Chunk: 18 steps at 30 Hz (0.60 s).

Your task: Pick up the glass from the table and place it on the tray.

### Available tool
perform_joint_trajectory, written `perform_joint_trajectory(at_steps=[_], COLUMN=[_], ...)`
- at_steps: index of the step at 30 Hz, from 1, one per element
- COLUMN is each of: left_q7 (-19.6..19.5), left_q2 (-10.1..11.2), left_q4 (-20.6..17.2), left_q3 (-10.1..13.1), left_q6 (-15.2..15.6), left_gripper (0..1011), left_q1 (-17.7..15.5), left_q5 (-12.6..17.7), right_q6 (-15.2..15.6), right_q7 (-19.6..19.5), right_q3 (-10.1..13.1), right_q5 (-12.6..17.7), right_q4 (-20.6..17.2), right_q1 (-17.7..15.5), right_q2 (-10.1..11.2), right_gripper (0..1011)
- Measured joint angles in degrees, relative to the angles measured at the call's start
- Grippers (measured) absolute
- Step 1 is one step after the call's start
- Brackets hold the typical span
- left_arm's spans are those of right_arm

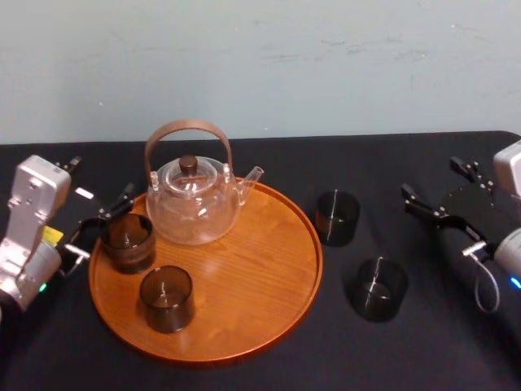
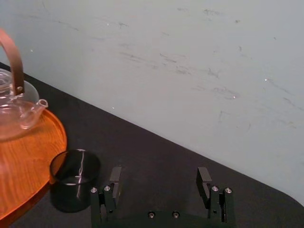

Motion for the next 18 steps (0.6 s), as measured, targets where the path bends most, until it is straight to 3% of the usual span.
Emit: perform_joint_trajectory(at_steps=[18], left_q7=[0.0], left_q2=[0.0], left_q4=[0.0], left_q3=[0.0], left_q6=[0.0], left_gripper=[1001], left_q1=[0.0], left_q5=[0.0], right_q6=[5.7], right_q7=[6.5], right_q3=[7.3], right_q5=[7.0], right_q4=[-10.5], right_q1=[-11.1], right_q2=[5.9], right_gripper=[1002])
